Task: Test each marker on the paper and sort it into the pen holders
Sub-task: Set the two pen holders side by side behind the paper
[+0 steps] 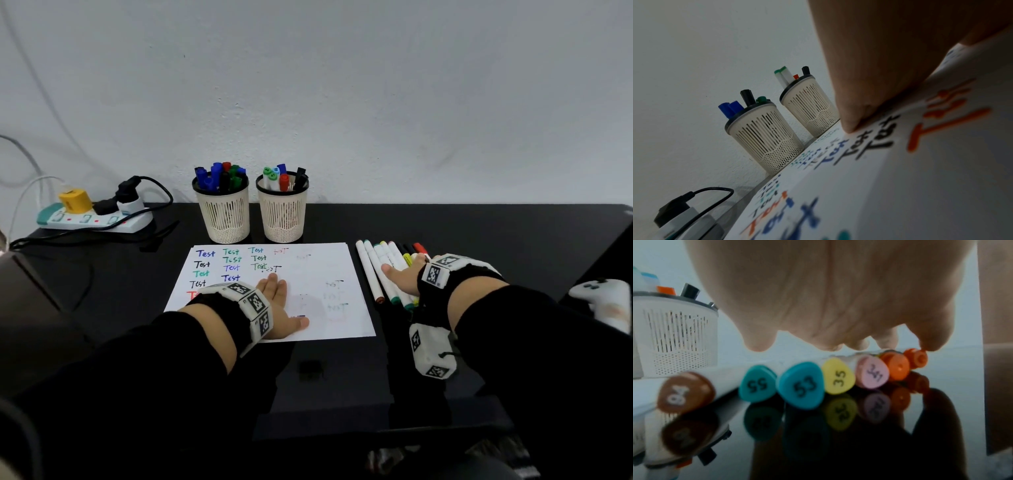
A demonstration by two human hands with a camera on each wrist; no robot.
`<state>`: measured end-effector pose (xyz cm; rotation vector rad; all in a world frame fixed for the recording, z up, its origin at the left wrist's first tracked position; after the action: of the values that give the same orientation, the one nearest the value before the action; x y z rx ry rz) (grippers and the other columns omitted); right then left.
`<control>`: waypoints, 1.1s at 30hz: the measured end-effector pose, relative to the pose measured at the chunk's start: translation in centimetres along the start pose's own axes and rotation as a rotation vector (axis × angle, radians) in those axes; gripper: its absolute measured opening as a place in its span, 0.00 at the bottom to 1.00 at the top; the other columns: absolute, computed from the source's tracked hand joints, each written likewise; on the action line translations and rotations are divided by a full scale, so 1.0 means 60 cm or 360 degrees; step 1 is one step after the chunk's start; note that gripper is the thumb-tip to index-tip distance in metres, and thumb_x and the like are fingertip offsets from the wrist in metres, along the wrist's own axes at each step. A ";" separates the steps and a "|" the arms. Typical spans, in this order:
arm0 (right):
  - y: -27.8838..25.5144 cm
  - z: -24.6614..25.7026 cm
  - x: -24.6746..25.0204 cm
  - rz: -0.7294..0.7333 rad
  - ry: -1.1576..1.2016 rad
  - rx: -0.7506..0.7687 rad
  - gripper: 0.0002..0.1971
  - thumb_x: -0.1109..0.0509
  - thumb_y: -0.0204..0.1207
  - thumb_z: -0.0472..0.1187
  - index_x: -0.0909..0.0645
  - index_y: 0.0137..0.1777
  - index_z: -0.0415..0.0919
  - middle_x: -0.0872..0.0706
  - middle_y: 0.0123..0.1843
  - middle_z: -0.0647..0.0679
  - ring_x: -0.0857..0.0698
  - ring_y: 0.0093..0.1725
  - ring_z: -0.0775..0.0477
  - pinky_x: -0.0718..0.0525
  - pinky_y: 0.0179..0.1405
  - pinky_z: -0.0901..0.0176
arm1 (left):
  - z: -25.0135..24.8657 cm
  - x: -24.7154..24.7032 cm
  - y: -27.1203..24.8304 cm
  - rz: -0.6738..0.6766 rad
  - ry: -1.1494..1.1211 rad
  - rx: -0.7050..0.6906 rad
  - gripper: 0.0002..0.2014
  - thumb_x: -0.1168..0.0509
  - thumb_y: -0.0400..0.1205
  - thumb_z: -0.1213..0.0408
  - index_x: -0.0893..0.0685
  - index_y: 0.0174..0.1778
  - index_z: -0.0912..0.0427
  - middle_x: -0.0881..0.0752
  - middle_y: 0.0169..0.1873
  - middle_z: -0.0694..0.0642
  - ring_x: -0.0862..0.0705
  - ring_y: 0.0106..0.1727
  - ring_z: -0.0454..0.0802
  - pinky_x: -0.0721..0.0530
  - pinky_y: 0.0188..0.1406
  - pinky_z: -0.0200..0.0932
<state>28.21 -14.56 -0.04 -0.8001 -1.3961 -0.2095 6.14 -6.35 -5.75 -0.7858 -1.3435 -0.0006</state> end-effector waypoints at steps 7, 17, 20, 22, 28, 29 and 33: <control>0.028 -0.045 -0.047 -0.0080 0.0094 -0.0221 0.47 0.46 0.76 0.70 0.58 0.84 0.41 0.56 0.84 0.35 0.48 0.82 0.31 0.46 0.80 0.37 | -0.001 0.002 -0.004 -0.0020 0.0017 0.0015 0.41 0.54 0.84 0.40 0.66 0.81 0.63 0.68 0.81 0.59 0.64 0.82 0.55 0.60 0.80 0.51; 0.002 -0.026 -0.056 -0.0012 -0.0003 -0.0167 0.40 0.51 0.82 0.65 0.61 0.84 0.42 0.60 0.85 0.38 0.53 0.83 0.31 0.54 0.80 0.39 | -0.001 0.001 -0.007 -0.0050 -0.0014 0.0017 0.41 0.53 0.84 0.41 0.65 0.81 0.64 0.67 0.81 0.60 0.64 0.82 0.55 0.60 0.80 0.51; 0.006 -0.033 -0.057 -0.0010 0.0021 -0.0171 0.40 0.49 0.82 0.64 0.59 0.85 0.43 0.58 0.85 0.39 0.52 0.84 0.32 0.52 0.82 0.38 | -0.001 0.001 -0.007 -0.0040 -0.0009 0.0021 0.41 0.54 0.84 0.41 0.65 0.81 0.64 0.67 0.81 0.60 0.64 0.82 0.55 0.61 0.80 0.51; 0.006 -0.033 -0.061 -0.0010 0.0006 -0.0141 0.39 0.47 0.83 0.62 0.59 0.85 0.42 0.58 0.85 0.39 0.53 0.84 0.33 0.51 0.81 0.37 | -0.001 0.001 -0.006 -0.0035 0.0007 0.0027 0.41 0.54 0.85 0.41 0.65 0.81 0.64 0.67 0.81 0.60 0.64 0.82 0.55 0.61 0.80 0.51; -0.017 -0.015 -0.064 -0.0020 -0.0001 0.0036 0.37 0.46 0.85 0.55 0.61 0.84 0.40 0.61 0.85 0.40 0.56 0.84 0.36 0.51 0.82 0.38 | 0.000 0.000 -0.004 -0.0041 0.0010 0.0026 0.41 0.54 0.84 0.40 0.65 0.81 0.64 0.67 0.81 0.60 0.64 0.82 0.55 0.60 0.80 0.51; -0.018 -0.013 -0.065 -0.0010 -0.0013 0.0068 0.37 0.47 0.85 0.56 0.61 0.84 0.40 0.62 0.85 0.40 0.56 0.84 0.37 0.52 0.82 0.38 | 0.000 0.000 -0.003 -0.0043 0.0006 0.0028 0.41 0.54 0.84 0.40 0.65 0.81 0.63 0.67 0.81 0.59 0.64 0.82 0.55 0.60 0.80 0.51; -0.026 -0.005 -0.072 0.0087 -0.0115 0.0139 0.37 0.51 0.85 0.58 0.62 0.84 0.38 0.64 0.85 0.41 0.57 0.85 0.39 0.52 0.80 0.39 | 0.000 0.001 -0.005 -0.0042 0.0007 0.0034 0.41 0.54 0.84 0.40 0.65 0.81 0.63 0.67 0.81 0.59 0.64 0.82 0.55 0.60 0.80 0.51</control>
<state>26.66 -17.25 -3.45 -0.7788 -1.4397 -0.0776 6.05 -6.56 -5.56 -0.7496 -1.3477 -0.0085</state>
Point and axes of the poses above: each hand's wrist, its own y-axis towards the middle knuckle, its own x-axis out of the back of the hand, z = x × y, the point moved 8 cm from there along y, towards the middle knuckle
